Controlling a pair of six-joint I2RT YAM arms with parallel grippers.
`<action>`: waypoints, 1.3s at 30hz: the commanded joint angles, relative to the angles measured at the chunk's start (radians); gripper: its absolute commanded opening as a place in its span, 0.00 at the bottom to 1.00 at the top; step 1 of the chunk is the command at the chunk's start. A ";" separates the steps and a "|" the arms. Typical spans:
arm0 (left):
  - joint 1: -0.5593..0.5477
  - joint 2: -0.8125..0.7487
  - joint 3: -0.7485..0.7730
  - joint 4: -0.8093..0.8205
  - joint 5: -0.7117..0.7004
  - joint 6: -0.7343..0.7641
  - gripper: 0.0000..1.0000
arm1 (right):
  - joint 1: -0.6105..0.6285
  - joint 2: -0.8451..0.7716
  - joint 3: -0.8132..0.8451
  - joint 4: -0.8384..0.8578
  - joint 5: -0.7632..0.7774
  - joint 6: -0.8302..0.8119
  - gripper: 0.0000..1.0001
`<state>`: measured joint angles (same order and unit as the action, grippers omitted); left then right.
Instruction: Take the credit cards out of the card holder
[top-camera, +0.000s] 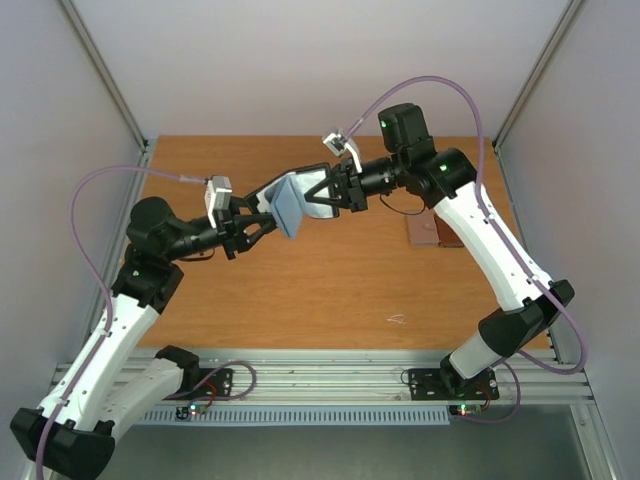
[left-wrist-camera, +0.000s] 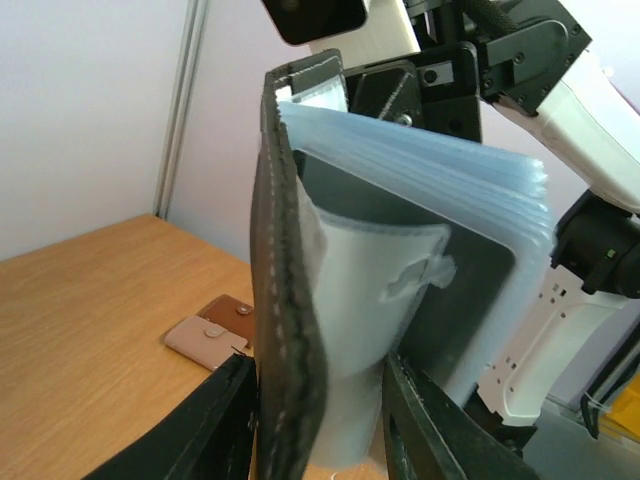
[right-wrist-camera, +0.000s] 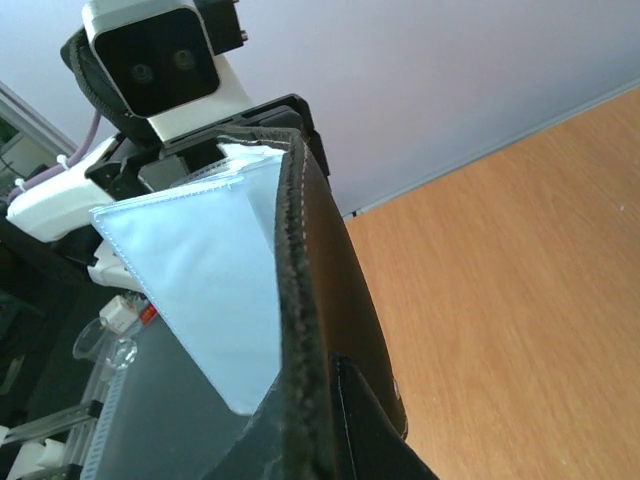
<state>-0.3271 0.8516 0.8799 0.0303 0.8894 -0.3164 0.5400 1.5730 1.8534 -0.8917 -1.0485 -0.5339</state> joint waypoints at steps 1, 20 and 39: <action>-0.003 0.001 0.023 0.065 -0.048 -0.002 0.36 | 0.037 0.005 -0.002 0.098 -0.050 0.053 0.01; -0.029 -0.019 0.050 -0.315 -0.612 0.282 0.00 | 0.146 -0.003 -0.104 0.099 0.501 0.062 0.98; 0.008 -0.041 0.042 -0.408 -0.348 0.185 0.00 | 0.062 -0.069 -0.197 0.156 0.276 0.035 0.99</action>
<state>-0.3569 0.8494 0.8967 -0.5308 0.2180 0.1833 0.6476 1.5803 1.6623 -0.7322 -0.6331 -0.4362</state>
